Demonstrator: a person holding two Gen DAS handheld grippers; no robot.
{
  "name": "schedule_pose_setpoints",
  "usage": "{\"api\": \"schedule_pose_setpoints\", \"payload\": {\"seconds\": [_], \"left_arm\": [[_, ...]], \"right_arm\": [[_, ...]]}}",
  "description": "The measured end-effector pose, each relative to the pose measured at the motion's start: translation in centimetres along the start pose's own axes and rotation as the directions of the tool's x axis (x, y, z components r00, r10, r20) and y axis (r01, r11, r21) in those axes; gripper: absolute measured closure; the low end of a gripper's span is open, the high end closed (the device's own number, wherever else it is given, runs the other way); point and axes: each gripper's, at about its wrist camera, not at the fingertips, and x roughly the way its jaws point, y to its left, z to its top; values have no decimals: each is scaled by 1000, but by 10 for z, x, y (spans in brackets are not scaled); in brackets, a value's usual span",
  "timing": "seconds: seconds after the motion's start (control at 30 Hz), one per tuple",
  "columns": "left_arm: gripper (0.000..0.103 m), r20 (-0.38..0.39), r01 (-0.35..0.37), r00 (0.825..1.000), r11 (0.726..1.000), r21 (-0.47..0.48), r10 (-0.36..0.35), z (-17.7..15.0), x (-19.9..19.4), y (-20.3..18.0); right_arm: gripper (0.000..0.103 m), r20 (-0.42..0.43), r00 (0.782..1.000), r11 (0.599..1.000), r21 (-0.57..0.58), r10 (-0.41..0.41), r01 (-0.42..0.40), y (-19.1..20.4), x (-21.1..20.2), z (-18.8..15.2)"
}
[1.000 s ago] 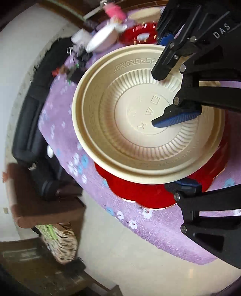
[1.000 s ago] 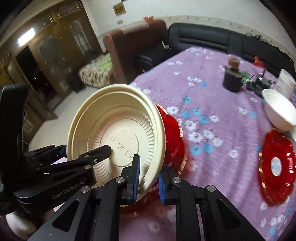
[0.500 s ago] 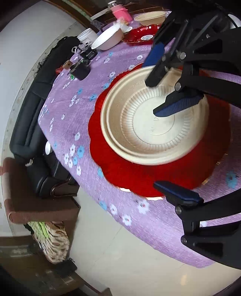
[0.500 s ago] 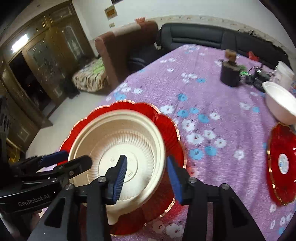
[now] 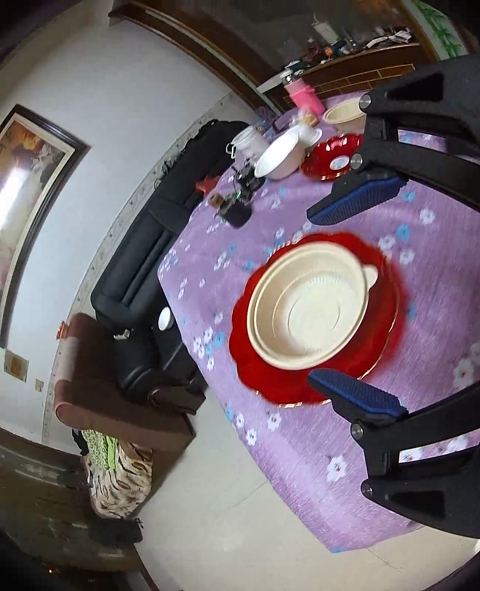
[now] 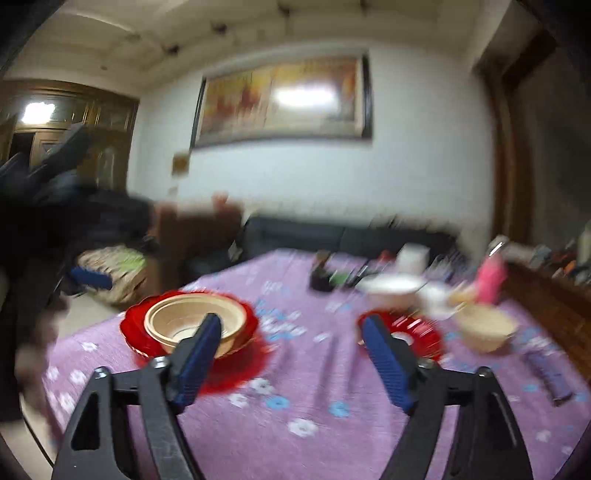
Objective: Organize plates and bowls
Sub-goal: 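Lower the beige bowl onto the red plate and open the right gripper, then grasp the rim of the small gold-rimmed red plate with the right gripper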
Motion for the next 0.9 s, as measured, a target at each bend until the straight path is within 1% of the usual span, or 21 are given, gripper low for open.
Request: {"api": "schedule_pose_setpoints", "payload": {"seconds": [0.03,0.07,0.1,0.13,0.2,0.23,0.27,0.3,0.37,0.4,0.47,0.5,0.57,0.63,0.67,0.73,0.77,0.8,0.83,0.87,0.9], "left_arm": [[24,-3,-13,1000,1000,16,13,-2,1,-17],[24,-6,-21,1000,999,31,22,-3,1,-27],[24,-4,-31,999,999,42,32,-8,7,-52],[24,-3,-34,999,998,50,34,-9,10,-65],[24,2,-27,1000,997,69,27,-7,9,-78],[24,8,-26,1000,997,76,26,-6,6,-81],[24,18,-31,999,996,79,30,-4,5,-86],[24,31,-38,999,996,77,36,-2,6,-93],[23,54,-32,998,995,99,27,3,4,-109],[23,69,-40,997,992,116,32,3,4,-118],[19,93,-67,994,986,151,53,-2,2,-127],[18,92,-68,994,985,162,53,-5,2,-129],[17,71,-59,996,979,194,46,-12,9,-138],[17,48,-45,998,976,215,35,-18,16,-142],[17,31,-31,999,976,217,25,-20,20,-142],[17,-24,11,1000,977,213,-6,-22,35,-146],[17,-52,31,998,976,216,-20,-22,43,-147],[17,-88,52,996,973,227,-33,-22,54,-152],[17,-109,61,993,970,236,-36,-21,60,-153],[17,-126,69,991,967,246,-38,-22,66,-155],[17,-148,79,988,963,258,-42,-22,75,-158]], "right_arm": [[9,41,999,999,-35,-26,28,5,-10,-7],[9,71,996,995,-78,-50,56,13,-19,-14],[9,73,996,991,-117,-54,62,19,-21,-20],[9,56,997,989,-141,-43,51,24,-21,-24],[9,-2,1000,982,-186,-19,18,33,-16,-30],[9,-31,999,976,-218,-26,19,35,-13,-32],[9,-39,998,969,-246,-41,30,36,-14,-33],[9,-28,997,958,-280,-68,57,32,-18,-36],[9,-11,994,945,-311,-113,104,23,-22,-41],[9,-18,990,942,-311,-137,125,16,-18,-41],[9,-63,983,952,-267,-170,147,-5,-10,-36],[9,-97,978,960,-232,-184,158,-21,-3,-28],[9,-138,970,965,-195,-201,173,-43,7,-15],[9,-207,962,979,-131,-180,155,-75,21,-1],[9,-254,954,986,-96,-156,136,-92,33,3],[11,-348,933,995,-14,-95,96,-128,60,8],[14,-393,917,996,29,-65,83,-146,75,8],[25,-441,896,993,83,-41,87,-168,95,6],[35,-474,880,988,123,-28,98,-184,108,3],[39,-506,862,979,169,-12,113,-200,124,0],[48,-537,843,964,231,14,131,-220,142,-5]]}}
